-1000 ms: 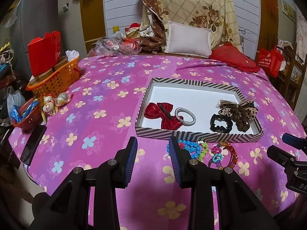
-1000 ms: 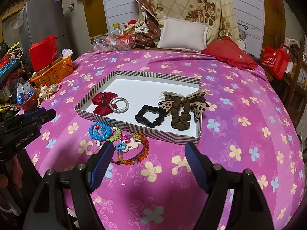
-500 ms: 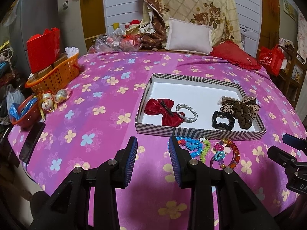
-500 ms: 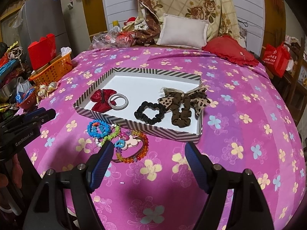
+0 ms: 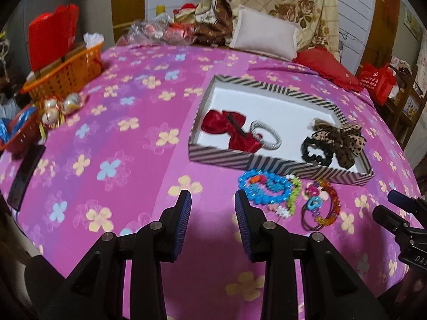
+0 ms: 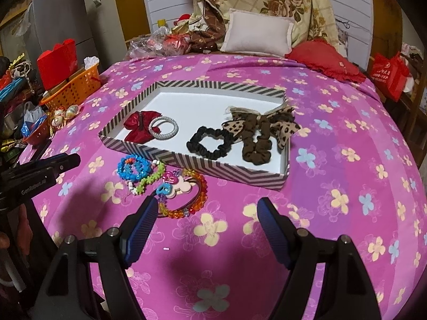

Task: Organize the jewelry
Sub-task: 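Grasp the blue beaded bracelet with the left tool while the right grasps the multicolour bracelet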

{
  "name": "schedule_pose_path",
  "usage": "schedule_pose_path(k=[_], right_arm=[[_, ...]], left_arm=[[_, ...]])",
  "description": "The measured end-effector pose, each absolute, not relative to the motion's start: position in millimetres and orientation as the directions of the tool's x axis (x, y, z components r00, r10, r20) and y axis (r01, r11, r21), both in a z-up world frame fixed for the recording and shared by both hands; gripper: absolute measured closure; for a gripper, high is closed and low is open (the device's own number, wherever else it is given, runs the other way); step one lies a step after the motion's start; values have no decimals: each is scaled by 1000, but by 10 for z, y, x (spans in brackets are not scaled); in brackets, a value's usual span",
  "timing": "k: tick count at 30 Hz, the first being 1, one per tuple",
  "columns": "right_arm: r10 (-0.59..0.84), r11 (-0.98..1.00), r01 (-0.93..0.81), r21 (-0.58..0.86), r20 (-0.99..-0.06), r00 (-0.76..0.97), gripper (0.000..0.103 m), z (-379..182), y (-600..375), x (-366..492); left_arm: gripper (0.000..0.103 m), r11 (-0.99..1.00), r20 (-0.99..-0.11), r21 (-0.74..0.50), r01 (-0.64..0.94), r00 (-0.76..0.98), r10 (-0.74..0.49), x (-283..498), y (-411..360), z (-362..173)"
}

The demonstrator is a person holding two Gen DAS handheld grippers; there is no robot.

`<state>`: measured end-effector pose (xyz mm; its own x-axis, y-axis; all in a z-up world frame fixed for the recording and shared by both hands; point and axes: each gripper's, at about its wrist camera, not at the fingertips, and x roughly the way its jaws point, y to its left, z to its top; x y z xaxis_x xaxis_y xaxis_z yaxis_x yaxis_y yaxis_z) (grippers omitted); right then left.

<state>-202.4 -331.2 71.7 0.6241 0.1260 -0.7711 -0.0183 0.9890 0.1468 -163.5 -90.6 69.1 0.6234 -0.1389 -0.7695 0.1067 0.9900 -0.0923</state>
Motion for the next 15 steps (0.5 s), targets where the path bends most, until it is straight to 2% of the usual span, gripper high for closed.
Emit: schedule_pose_path(k=[5,7,9,15], right_arm=[[175,982,-51,181,-775,607,25,571,-3266,-1947],[182,982,-67,177,-784,594,39,491,-3223,-1879],[183,982,-76,172,-790,584,46,438,-3189,-1826],[229,973,-142,180,-788,571,49,389,-3007,-1708]], left_arm=[[92,990,-787,-115,86,600,-144,-1561,-739,583],[92,990,-791,-119,79,595,-143,-1538,-697,564],[92,990,-795,-122,73,589,-142,-1507,-678,544],[92,989,-810,-119,84,568,-146,-1406,-731,471]])
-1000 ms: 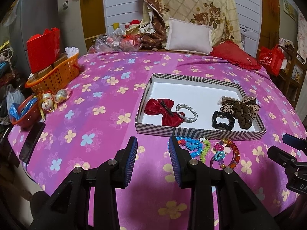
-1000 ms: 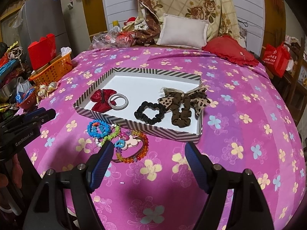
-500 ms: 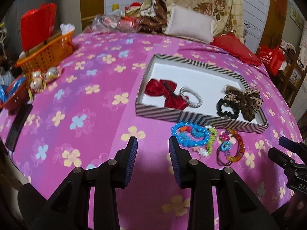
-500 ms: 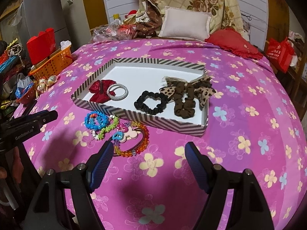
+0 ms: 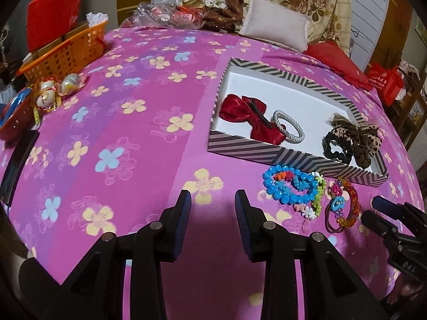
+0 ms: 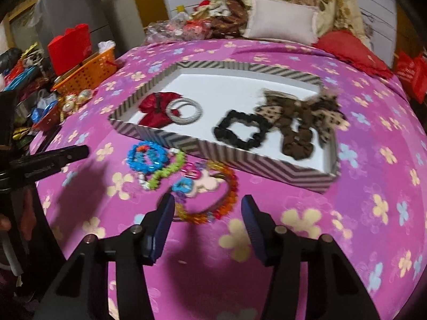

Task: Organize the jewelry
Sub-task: 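Grasp the blue beaded bracelet with the left tool while the right grasps the multicolour bracelet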

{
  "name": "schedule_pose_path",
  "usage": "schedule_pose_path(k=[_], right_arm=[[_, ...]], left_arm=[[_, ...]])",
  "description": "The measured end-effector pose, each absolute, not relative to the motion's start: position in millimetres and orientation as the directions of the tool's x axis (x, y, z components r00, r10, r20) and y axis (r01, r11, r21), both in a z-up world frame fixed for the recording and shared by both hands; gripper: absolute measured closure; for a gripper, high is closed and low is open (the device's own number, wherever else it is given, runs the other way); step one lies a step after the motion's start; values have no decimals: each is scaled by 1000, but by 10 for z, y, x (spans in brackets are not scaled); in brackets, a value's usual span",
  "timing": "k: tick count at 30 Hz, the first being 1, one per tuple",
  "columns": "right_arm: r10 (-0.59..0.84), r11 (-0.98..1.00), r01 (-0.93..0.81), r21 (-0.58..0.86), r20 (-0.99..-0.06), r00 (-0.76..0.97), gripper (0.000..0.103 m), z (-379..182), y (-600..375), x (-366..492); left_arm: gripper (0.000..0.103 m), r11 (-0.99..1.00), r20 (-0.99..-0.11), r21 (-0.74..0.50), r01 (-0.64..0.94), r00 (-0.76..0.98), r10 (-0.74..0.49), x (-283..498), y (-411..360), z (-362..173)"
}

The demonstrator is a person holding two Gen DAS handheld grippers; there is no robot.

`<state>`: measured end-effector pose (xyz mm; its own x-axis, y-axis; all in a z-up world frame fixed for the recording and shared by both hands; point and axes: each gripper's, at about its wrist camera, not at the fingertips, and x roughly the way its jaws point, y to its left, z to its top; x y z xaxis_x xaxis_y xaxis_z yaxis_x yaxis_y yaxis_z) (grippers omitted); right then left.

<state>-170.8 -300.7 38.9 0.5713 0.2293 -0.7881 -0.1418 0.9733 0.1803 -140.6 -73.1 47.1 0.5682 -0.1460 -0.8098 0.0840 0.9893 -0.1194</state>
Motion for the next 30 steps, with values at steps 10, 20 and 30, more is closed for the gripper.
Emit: schedule_pose_path(k=[10,20,30], right_arm=[[241,968,-190,164,-820,519,63,192,-2796,-1528],[243,967,-197,163,-824,512,63,139,-2824,-1484],[244,966,-208,157,-821,516,63,134,-2792,-1401]], left_arm=[[92,972,-824,-181,151,517,-234,-1231,-957,393],[92,944,-838,-272,187,436,-328,-1063,-1104,251],[92,958,-870,-170,233,422,-257,-967,-1268,222]])
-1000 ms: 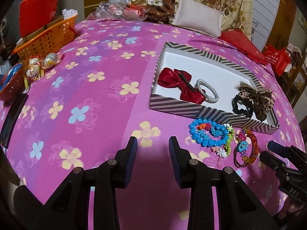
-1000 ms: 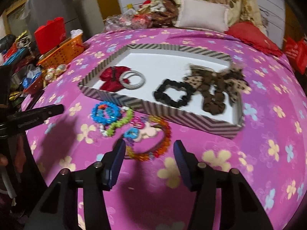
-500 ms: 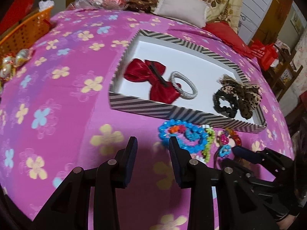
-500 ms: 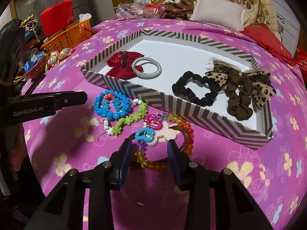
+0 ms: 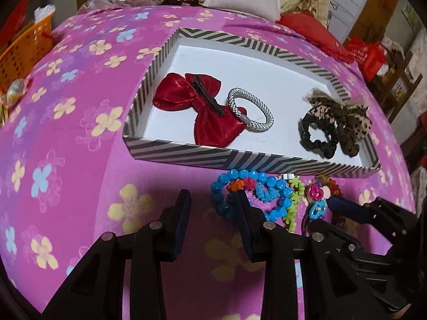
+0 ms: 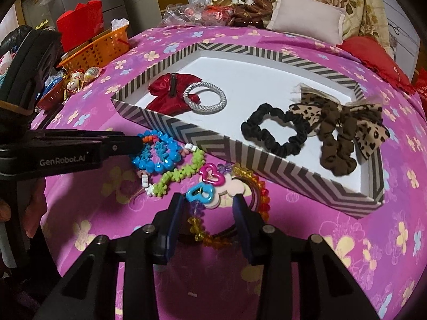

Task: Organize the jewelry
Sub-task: 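Grasp the blue beaded bracelet with the left tool while the right grasps the multicolour bracelet, then lift the blue bracelet with the left tool while the right carries the multicolour bracelet over the tray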

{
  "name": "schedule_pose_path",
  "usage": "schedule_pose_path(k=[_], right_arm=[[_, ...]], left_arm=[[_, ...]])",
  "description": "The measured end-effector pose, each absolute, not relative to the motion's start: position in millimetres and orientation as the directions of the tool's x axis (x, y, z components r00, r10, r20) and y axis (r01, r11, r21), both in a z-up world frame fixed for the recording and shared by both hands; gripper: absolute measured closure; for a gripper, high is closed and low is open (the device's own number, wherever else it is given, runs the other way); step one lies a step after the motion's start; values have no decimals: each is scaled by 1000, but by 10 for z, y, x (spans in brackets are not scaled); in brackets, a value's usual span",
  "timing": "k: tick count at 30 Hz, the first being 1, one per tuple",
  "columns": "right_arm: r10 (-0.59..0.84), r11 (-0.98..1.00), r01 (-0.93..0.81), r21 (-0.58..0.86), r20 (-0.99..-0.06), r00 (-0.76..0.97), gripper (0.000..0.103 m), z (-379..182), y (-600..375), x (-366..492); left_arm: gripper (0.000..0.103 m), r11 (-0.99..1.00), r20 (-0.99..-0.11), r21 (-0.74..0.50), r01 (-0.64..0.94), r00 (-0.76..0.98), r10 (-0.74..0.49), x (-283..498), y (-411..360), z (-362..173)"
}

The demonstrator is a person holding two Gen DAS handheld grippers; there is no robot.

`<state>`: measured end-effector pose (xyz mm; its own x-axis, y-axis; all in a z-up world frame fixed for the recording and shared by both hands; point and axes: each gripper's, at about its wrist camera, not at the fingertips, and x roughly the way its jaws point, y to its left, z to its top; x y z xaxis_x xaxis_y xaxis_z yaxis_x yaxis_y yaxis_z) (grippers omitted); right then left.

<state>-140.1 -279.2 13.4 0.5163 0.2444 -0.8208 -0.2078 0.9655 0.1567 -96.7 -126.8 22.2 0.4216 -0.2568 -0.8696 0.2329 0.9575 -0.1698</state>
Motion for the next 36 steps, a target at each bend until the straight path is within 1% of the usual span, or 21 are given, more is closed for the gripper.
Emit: schedule_pose_path(k=[1,2,3,5,6,9,17,20,36], right_arm=[[243,966,-210,153,-821,517,63,135,-2786,-1402],[241,966,-214,148,-821,518,63,134,-2781,-1406],[237,966,-215,143,-821,520,64,134,-2779,-1412],[234,967,-215,138,-821,522,77,136,-2787,-1427],[247,964,-217,153,-819,517,86,136,-2788,-1426],[256,962,-215,166,-816,518,94,137,-2806,-1482],[287,957,-202,208,-784,550,94,256,-2923,-1614],[292,956,-200,215,-768,571,94,358,-2951,-1652],[323,945,-188,267,-685,653,94,828,-3138,-1821]], left_arm=[[93,958,-870,-152,245,426,-247,-976,-1294,223],[100,954,-867,-152,257,428,-254,-985,-1301,225],[103,947,-863,-171,274,423,-278,-996,-1302,223],[103,940,-860,-183,286,417,-295,-1015,-1291,220],[103,940,-861,-177,293,417,-292,-1024,-1286,218],[103,947,-861,-149,283,434,-265,-1082,-1190,233],[103,959,-838,-171,224,479,-261,-1238,-764,396],[103,959,-821,-197,204,500,-275,-1275,-648,504],[103,946,-738,-212,244,594,-319,-1417,-682,1105]])
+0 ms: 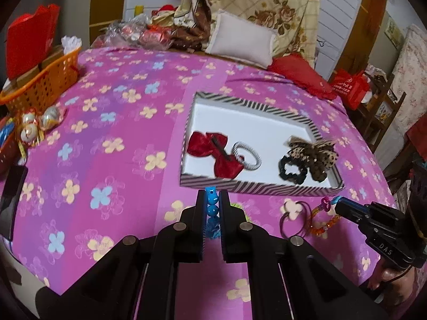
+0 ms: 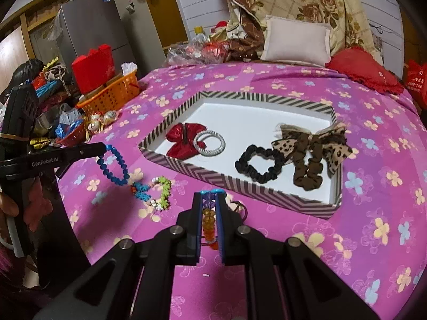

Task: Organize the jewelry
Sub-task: 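Lift the blue bracelet with the left tool while the right carries the multicolour bracelet over the tray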

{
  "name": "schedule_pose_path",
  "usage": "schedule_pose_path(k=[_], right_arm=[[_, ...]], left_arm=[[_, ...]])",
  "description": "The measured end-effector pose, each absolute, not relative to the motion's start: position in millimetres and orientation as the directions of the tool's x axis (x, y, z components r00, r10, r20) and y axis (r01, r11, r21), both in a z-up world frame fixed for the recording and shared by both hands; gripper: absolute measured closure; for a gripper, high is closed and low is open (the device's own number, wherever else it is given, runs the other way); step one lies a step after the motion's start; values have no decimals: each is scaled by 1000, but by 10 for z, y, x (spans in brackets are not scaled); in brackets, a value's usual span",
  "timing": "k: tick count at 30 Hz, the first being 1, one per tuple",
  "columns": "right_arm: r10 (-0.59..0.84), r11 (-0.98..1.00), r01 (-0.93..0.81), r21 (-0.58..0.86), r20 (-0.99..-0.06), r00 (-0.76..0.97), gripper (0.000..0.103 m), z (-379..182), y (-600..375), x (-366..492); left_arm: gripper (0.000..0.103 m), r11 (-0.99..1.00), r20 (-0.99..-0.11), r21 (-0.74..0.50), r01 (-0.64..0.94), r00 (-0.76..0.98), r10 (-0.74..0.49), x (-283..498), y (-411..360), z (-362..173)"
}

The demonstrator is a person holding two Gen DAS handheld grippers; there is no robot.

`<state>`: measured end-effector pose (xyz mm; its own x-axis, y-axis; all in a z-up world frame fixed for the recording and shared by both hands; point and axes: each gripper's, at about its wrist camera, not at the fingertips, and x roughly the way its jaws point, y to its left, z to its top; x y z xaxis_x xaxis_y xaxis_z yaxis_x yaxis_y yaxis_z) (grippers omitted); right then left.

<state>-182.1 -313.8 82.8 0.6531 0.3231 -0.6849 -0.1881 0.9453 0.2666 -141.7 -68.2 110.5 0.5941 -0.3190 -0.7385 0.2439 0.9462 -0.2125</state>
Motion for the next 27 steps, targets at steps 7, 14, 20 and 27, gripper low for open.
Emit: schedule_pose_path(k=[7,14,20,27], right_arm=[[324,944,-189,269,-661,677,94,959,-3174,-1882],[316,946,-186,264,-639,701,94,1097,-3223,-1939],[306,950,-181,256,-633,711,94,1160,-3259,-1942],[296,953,-176,247,-633,715,94,1193,-3279,-1910]], left_arm=[[103,944,-719,-210,255,614,-326,-1457,-732,1249],[103,944,-715,-202,261,619,-324,-1485,-784,1301],[103,944,-714,-189,271,622,-321,-1479,-856,1336],[103,946,-718,-158,284,624,-307,-1419,-971,1351]])
